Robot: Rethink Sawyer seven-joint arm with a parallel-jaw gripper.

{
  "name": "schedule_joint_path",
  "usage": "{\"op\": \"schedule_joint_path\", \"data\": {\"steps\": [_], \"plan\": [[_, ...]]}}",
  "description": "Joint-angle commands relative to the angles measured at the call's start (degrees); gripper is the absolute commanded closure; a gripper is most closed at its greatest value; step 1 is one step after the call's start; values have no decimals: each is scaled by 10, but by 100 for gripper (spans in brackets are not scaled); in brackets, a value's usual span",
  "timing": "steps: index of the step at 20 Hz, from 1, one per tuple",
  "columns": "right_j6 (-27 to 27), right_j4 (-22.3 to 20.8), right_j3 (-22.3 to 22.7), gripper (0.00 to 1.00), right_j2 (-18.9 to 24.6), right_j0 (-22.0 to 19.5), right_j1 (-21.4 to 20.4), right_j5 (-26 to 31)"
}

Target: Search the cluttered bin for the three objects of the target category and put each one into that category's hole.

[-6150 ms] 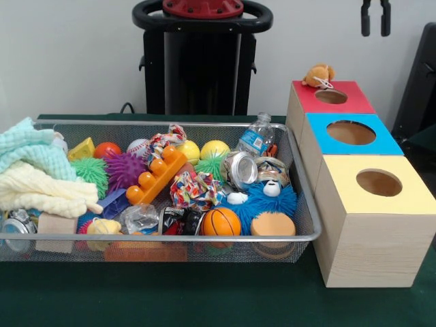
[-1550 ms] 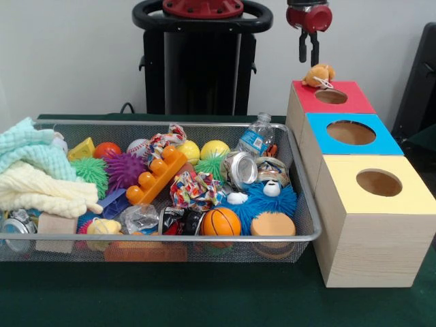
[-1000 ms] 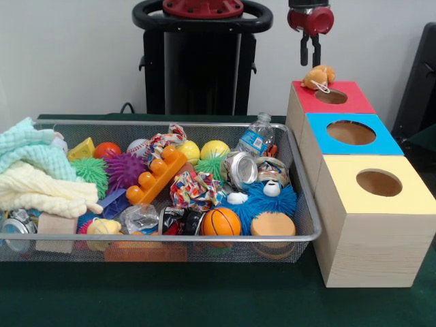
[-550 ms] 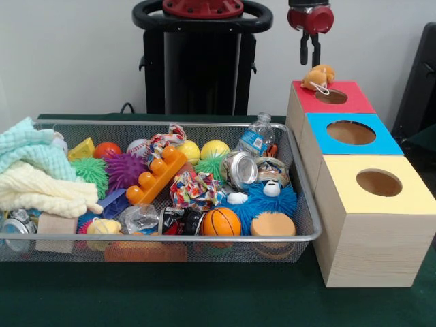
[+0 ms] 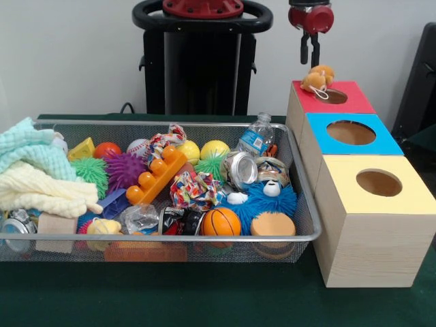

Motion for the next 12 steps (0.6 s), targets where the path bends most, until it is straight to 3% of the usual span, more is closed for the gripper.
{"op": "schedule_joint_path", "data": {"steps": [1,12], "plan": [[76,66,-112,0,-4,0,4,51],[53,123,-167,0,-38,40,42,61]]}}
